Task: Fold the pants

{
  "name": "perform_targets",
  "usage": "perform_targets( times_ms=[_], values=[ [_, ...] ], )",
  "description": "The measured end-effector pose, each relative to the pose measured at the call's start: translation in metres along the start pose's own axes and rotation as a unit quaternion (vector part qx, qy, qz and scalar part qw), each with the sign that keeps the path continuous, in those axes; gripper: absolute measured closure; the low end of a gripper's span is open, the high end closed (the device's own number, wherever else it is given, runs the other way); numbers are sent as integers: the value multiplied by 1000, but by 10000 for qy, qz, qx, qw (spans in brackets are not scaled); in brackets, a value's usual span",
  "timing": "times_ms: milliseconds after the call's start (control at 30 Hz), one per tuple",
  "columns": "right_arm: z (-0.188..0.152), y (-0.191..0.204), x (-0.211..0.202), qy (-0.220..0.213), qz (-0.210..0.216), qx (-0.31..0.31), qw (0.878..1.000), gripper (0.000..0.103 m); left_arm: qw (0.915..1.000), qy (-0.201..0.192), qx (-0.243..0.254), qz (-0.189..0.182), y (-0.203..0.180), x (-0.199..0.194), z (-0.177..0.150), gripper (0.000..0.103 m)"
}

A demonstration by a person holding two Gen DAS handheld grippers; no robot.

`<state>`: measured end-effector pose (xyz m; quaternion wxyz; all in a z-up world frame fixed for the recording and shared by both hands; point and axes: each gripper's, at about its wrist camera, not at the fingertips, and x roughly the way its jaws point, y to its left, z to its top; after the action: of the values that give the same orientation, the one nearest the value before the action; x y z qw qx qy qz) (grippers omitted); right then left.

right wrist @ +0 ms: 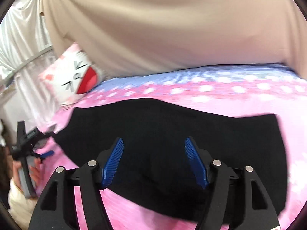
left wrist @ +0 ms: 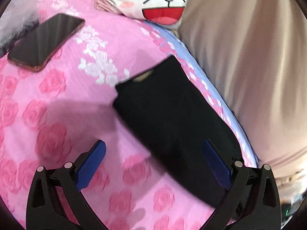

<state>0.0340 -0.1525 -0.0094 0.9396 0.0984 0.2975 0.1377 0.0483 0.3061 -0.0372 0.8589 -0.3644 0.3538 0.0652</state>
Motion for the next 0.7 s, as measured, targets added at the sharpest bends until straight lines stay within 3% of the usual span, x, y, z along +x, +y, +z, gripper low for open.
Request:
perform_targets(
  times_ms=[133, 167, 233, 267, 333, 400, 467, 533, 600, 700],
  values=[
    [-20, -32, -13, 72, -73, 426, 9990, 37, 9993, -260, -69, 266, -10, 23, 18, 6],
    [-25, -40, -16, 70, -133, 518, 9985, 37, 9990, -283, -2, 354, -14, 30, 23, 12],
    [-33, -56, -23, 63, -138, 746, 9971, 37, 9970, -393, 261, 618, -20, 37, 28, 73],
    [-35, -65, -27, 40, -31, 930, 9956, 37, 9967, -354, 412, 605, -24, 40, 31, 81],
    [-39, -83, -37, -208, 120, 1298, 9912, 37, 9978, -368, 468, 301, -39, 33, 34, 83],
    [-39, -93, -45, -360, 54, 1428, 9891, 37, 9946, -498, 914, -22, -77, 16, 30, 83],
    [-39, -102, -55, -544, -16, 1542, 9865, 37, 9838, -582, 1668, -309, -135, -5, 13, 83],
    [-40, -112, -64, -699, -96, 1674, 9834, 37, 9665, -510, 2417, -692, -195, -21, -17, 83],
    [-42, -124, -73, -774, -161, 1797, 9805, 37, 9421, -316, 3153, -1100, -257, -30, -61, 83],
    [-46, -141, -84, -825, -294, 1906, 9778, 37, 9124, 49, 3805, -1509, -315, -27, -121, 82]
  ],
)
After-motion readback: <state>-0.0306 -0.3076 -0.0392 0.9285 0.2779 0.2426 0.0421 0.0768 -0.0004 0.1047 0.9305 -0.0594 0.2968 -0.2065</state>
